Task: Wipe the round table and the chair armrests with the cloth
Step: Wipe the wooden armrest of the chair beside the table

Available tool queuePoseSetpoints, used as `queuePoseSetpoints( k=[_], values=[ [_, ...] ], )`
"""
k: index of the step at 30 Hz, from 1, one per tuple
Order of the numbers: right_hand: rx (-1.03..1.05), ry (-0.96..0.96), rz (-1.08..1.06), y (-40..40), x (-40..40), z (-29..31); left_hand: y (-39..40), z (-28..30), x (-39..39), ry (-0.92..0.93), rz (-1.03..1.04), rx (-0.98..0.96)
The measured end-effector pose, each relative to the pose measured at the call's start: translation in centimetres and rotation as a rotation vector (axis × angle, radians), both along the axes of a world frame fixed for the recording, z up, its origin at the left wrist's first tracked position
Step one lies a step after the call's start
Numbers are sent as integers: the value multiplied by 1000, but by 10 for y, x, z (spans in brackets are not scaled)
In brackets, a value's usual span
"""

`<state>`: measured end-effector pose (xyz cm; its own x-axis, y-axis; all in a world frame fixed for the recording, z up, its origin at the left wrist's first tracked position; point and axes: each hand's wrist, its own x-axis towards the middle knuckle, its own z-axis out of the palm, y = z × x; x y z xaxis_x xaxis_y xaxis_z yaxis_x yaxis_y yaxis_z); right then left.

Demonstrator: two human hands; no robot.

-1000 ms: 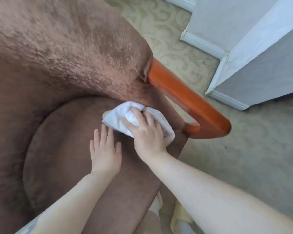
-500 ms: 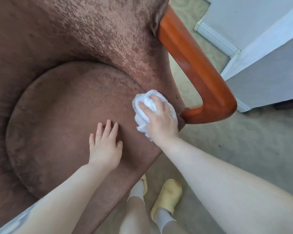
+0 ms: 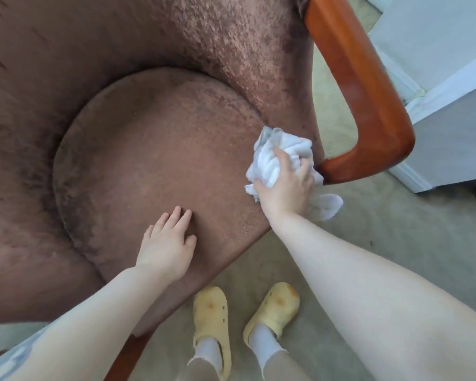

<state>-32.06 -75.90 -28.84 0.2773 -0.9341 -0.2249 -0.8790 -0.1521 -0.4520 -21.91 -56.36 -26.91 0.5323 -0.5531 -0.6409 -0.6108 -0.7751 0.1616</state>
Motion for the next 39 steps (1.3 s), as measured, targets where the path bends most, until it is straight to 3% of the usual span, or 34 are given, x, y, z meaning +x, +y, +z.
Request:
queuePoseSetpoints(
  k=[2, 4, 6, 7, 8, 11, 12, 13, 15, 16, 18, 19, 20, 21, 23, 24, 25, 26, 28, 30, 31, 32, 34, 36, 37, 39],
  values=[
    [54, -77, 21, 33, -9, 0, 13, 4, 3, -15, 5, 25],
    [78, -81, 463, 68, -23, 5, 22, 7, 6, -33, 9, 34],
    [-43, -154, 974, 70, -41, 11, 27, 9, 10, -47, 17, 35],
    [-125, -181, 1052, 54, -44, 11, 30, 9, 11, -52, 12, 34],
    [-136, -146, 943, 35, -39, 11, 32, 8, 12, -55, 10, 30],
    [-61, 1, 147, 6, -11, -1, 34, 0, 11, -59, 48, 24],
    [-54, 65, 51, 16, -1, -2, 34, -3, 10, -53, 60, 35],
    [-38, 148, 86, 32, 7, -1, 35, -6, 8, -30, 64, 49],
    [-72, 200, 415, 68, 11, 2, 38, -7, 4, 26, 37, 76],
    [-109, 188, 711, 76, 4, 0, 42, -6, 5, 37, 4, 84],
    [-88, 128, 1250, 55, -9, 5, 50, 3, 14, 51, -130, 134],
    [-112, 100, 1353, 36, -9, 9, 56, 10, 21, 56, -213, 176],
    [-163, 87, 1281, 22, -4, 12, 62, 19, 29, 59, -285, 225],
    [-168, 62, 1021, 13, 2, 13, 67, 30, 37, 53, -339, 265],
    [-104, 16, 308, 29, 14, 10, 78, 51, 52, 5, -441, 310],
    [-81, 69, 116, 55, 22, 10, 84, 61, 58, -28, -498, 327],
    [-74, 152, 98, 86, 27, 10, 90, 70, 63, -53, -553, 346],
    [-99, 207, 231, 118, 30, 8, 96, 79, 67, -70, -600, 368],
    [-176, 250, 677, 165, 26, 6, 110, 94, 77, -103, -661, 412],
    [-160, 198, 1003, 155, 20, 9, 124, 108, 86, -141, -701, 443],
    [-160, 153, 1024, 137, 21, 13, 132, 115, 89, -168, -720, 448],
    [-193, 123, 944, 117, 24, 16, 140, 120, 91, -200, -742, 439],
    [-204, 107, 494, 92, 33, 20, 154, 132, 90, -254, -763, 391],
    [-56, 124, 95, 111, 49, 22, 163, 143, 89, -293, -731, 293],
    [-29, 180, 73, 135, 57, 23, 167, 149, 90, -312, -719, 226],
    [-79, 271, 283, 198, 60, 23, 172, 160, 91, -337, -697, 74]
  ],
)
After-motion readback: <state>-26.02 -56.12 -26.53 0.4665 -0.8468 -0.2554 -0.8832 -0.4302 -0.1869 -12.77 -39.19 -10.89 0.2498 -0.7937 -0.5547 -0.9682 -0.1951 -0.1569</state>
